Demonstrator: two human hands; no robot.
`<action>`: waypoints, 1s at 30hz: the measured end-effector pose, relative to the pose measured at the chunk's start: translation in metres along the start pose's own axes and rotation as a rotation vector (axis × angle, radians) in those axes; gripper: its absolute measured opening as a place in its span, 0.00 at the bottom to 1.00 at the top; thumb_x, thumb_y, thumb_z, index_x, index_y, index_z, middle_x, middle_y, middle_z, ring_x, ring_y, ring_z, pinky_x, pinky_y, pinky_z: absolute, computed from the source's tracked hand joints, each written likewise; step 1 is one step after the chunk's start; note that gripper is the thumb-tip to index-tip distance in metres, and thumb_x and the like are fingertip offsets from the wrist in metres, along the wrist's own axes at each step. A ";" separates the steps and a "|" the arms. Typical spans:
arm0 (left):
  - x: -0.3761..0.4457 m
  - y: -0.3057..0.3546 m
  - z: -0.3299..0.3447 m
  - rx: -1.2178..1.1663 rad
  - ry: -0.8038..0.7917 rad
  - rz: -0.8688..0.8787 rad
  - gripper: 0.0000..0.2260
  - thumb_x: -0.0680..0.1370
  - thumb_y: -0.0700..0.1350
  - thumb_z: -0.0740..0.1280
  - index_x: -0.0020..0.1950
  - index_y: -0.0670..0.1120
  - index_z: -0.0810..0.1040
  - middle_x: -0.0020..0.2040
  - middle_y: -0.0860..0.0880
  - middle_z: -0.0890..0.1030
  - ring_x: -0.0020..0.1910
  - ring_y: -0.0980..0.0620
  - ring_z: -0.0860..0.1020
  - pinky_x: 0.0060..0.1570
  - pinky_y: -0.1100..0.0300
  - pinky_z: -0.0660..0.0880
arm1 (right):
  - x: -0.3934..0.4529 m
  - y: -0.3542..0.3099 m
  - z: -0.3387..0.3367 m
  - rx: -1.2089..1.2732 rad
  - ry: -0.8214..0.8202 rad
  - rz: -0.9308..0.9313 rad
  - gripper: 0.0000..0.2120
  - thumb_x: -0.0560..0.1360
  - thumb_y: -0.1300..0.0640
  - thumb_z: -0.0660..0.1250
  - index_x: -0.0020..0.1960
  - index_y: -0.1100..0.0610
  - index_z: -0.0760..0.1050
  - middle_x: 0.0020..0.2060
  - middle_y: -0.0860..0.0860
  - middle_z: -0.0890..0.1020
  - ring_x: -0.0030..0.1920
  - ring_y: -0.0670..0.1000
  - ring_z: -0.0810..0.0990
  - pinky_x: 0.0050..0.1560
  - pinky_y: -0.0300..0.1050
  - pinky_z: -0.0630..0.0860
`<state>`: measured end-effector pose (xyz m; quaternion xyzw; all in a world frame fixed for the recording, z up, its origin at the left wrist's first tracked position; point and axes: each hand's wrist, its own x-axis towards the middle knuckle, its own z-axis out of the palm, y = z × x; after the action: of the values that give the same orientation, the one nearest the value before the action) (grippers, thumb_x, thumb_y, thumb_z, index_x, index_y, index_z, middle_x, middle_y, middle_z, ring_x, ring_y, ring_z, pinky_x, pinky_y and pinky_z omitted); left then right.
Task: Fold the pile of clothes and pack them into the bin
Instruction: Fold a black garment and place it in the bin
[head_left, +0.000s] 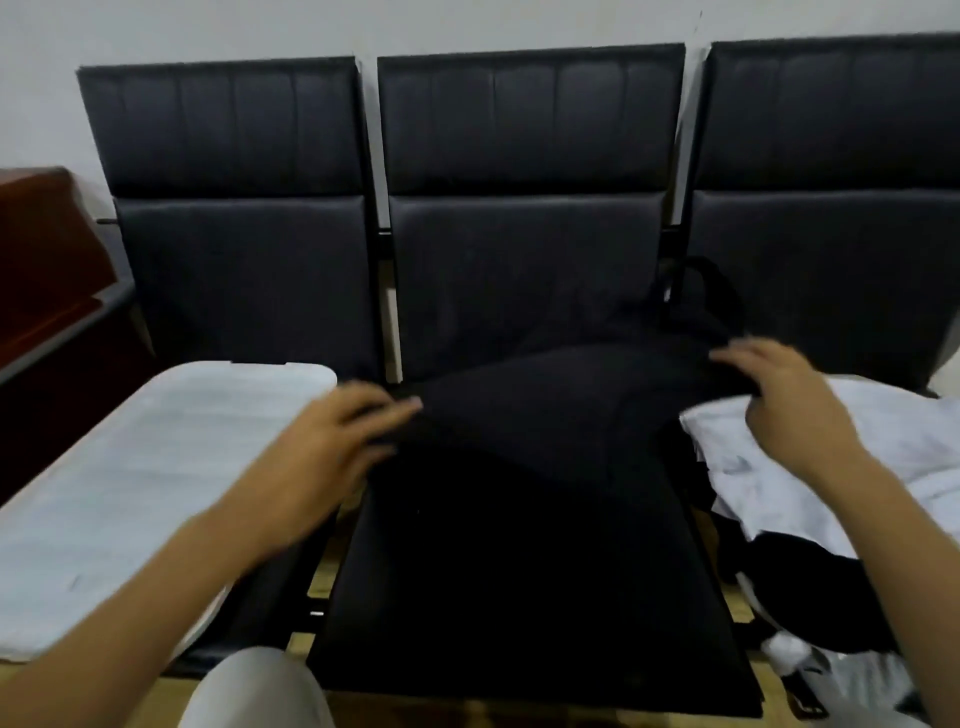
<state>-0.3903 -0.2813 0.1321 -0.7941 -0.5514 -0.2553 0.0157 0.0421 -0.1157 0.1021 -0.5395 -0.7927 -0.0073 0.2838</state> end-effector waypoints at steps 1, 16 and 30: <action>-0.023 0.006 0.027 -0.006 -0.083 -0.024 0.21 0.83 0.57 0.55 0.67 0.47 0.77 0.60 0.46 0.77 0.56 0.51 0.75 0.59 0.63 0.72 | -0.022 0.010 0.018 -0.028 -0.062 0.064 0.32 0.63 0.78 0.61 0.64 0.59 0.79 0.66 0.61 0.76 0.65 0.64 0.74 0.59 0.60 0.75; -0.078 0.029 0.170 -0.559 -0.241 -0.497 0.10 0.80 0.51 0.64 0.46 0.48 0.82 0.41 0.54 0.82 0.42 0.58 0.81 0.47 0.52 0.79 | -0.149 -0.129 0.155 -0.044 -0.767 -0.340 0.28 0.74 0.38 0.65 0.70 0.49 0.71 0.65 0.46 0.74 0.68 0.49 0.71 0.65 0.49 0.69; -0.108 -0.020 0.029 0.015 -0.332 -0.334 0.21 0.62 0.35 0.69 0.50 0.55 0.75 0.44 0.57 0.75 0.42 0.49 0.81 0.41 0.58 0.75 | -0.094 -0.092 0.026 0.183 -0.656 -0.165 0.17 0.70 0.63 0.56 0.47 0.48 0.80 0.34 0.46 0.80 0.36 0.44 0.79 0.39 0.42 0.74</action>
<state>-0.4248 -0.3579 0.0559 -0.7226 -0.6721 -0.1162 -0.1120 -0.0243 -0.2258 0.0649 -0.4194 -0.8801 0.2143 0.0597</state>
